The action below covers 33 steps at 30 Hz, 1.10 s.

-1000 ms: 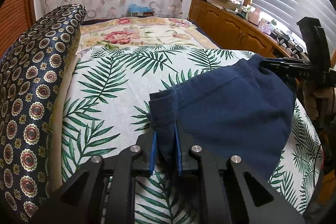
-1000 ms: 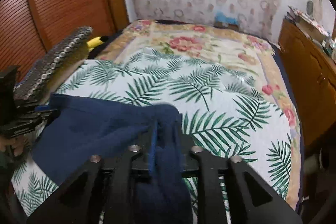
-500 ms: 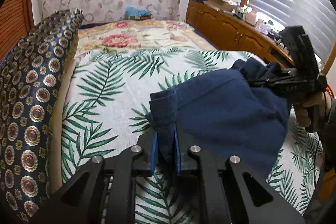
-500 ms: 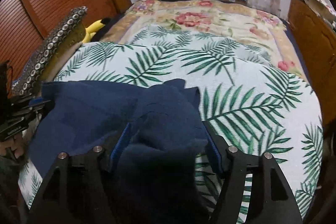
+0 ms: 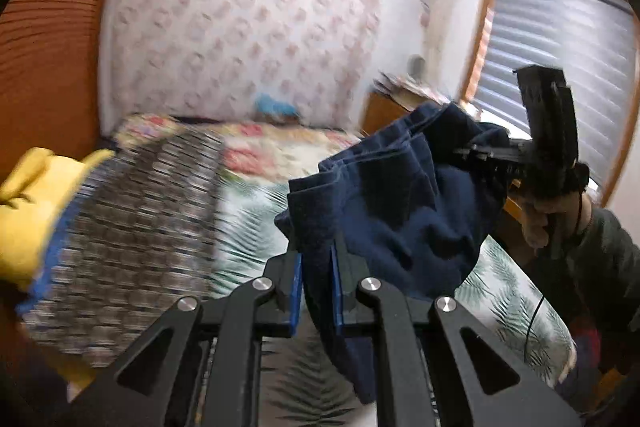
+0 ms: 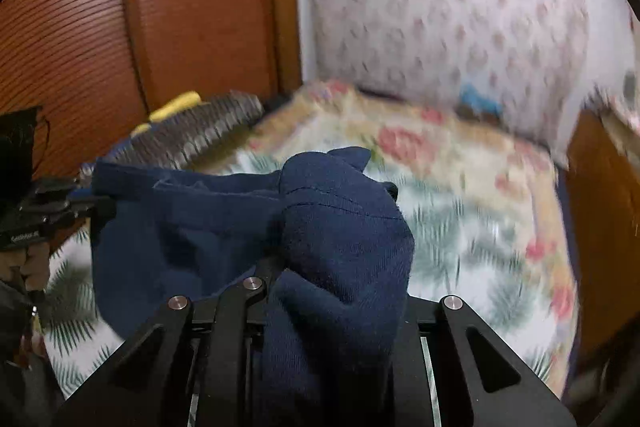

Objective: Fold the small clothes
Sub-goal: 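Lift the folded shirt with both grippers and carry it toward the pillow, then lower the shirt onto the patterned pillow beside the yellow plush, open both grippers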

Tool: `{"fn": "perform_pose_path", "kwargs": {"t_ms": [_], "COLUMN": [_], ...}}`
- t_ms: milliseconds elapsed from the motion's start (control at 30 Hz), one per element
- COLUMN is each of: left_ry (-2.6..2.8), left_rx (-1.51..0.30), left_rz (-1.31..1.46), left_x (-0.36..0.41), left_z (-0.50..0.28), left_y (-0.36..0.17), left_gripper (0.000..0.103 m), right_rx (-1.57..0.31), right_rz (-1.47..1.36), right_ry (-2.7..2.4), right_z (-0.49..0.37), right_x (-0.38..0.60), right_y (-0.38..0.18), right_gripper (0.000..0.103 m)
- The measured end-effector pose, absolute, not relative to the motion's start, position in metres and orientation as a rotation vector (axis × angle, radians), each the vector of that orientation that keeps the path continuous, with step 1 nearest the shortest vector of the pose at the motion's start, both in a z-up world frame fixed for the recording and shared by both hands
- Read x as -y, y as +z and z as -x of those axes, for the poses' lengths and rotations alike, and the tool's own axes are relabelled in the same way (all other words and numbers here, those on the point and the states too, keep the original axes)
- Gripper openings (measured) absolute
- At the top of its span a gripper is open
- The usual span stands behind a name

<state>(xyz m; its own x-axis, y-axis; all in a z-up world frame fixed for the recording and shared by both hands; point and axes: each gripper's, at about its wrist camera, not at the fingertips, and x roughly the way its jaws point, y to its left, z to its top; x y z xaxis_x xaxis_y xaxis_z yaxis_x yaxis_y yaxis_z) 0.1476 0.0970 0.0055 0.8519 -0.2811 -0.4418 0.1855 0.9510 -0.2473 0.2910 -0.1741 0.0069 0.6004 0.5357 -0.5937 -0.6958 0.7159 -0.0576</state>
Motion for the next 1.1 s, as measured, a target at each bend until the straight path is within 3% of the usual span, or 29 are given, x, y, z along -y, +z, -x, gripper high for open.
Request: {"fn": "perform_pose_path", "kwargs": {"t_ms": [300,600,667,733,800,933,1100], "left_ry": [0.006,0.108,0.111,0.127,0.144,0.153,0.149], "left_rx": [-0.459,-0.557,-0.568,-0.574,-0.568,-0.558,-0.533], "left_rz": [0.310,0.346,0.327,0.296,0.270,0.227,0.165], "left_x": [-0.200,-0.233,-0.229,-0.223,-0.220,-0.213,-0.194], "left_z": [-0.122,-0.135,-0.131,-0.123,-0.118,-0.109,-0.101], "left_y": [-0.009,-0.058,-0.059,-0.055,-0.051,-0.042,-0.028], "left_gripper": [0.009,0.011,0.014,0.017,0.020,0.036,0.044], "right_rx": [-0.426,-0.529,-0.569,-0.576,-0.572,-0.539,-0.523], "right_rz": [0.587,0.704,0.663,0.626,0.567,0.494,0.407], "right_ry": [0.934,0.994,0.940,0.888,0.871,0.827,0.804], "right_z": [-0.312,-0.349,-0.363,-0.371,-0.376,-0.372,-0.343], "right_x": [-0.015,-0.161,-0.169,-0.167,-0.159,-0.120,-0.073], "right_y": [0.074,0.013,0.001,0.000,0.005,0.022,0.026], "right_gripper": [0.016,0.021,0.031,0.049,0.053,0.055,0.055]}}
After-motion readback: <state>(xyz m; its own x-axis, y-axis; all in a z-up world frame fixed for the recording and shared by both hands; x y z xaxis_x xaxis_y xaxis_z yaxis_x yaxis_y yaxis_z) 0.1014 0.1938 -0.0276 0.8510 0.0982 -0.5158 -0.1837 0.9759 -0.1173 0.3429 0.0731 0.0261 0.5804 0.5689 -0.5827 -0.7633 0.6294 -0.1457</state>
